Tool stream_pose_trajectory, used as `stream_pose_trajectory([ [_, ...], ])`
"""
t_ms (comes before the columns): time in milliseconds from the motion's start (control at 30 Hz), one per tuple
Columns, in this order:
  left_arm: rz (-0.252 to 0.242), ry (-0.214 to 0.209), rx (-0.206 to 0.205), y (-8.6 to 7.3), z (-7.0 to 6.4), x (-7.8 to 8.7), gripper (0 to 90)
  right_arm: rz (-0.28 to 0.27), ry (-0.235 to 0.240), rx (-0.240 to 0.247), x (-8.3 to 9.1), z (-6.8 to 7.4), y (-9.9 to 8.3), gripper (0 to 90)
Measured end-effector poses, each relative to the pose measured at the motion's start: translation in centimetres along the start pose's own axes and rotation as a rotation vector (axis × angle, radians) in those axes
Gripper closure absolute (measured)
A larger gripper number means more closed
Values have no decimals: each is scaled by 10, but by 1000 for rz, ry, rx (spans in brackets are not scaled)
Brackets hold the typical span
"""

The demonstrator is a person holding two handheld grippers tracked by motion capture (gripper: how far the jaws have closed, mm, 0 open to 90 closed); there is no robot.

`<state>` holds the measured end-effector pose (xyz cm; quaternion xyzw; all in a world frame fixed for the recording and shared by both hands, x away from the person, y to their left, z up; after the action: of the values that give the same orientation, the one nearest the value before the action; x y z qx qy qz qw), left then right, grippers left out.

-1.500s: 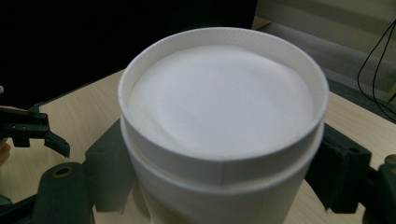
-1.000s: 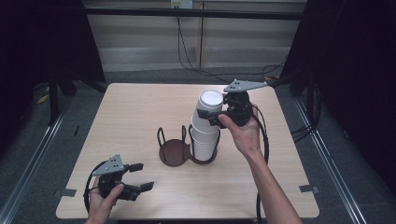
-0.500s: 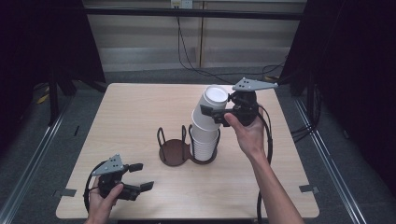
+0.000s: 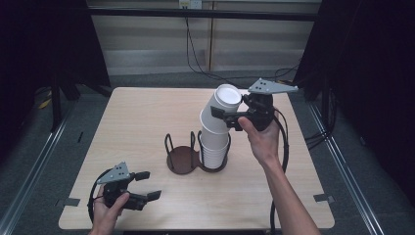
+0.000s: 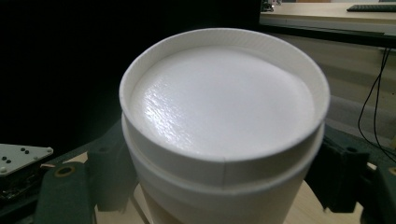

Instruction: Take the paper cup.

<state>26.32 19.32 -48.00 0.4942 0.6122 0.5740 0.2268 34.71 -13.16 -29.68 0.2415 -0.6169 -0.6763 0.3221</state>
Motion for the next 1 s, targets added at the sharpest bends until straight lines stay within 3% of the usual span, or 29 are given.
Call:
stream_pose_trajectory([
  [567,-6,3,-1,0,0,0,162,-64,38,-17,18,6,10,215],
  [900,-15,3,2,1,1,-1,162,-66,78,-22,32,17,12,215],
  [1000,-28,1,-13,5,0,-4,162,-60,83,-22,35,20,10,215],
])
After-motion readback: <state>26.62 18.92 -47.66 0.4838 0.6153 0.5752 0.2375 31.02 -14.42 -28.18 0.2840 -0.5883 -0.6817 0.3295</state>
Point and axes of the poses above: each handheld gripper's, and its own axes: x roughly backward along the jaws, y roughly out of its top, z roughly to its left, the point moved 4 cm from there along -x, roughly forward along the jaws, and after that the axes turned 11 degrees about -z, right-handed, at the moved point
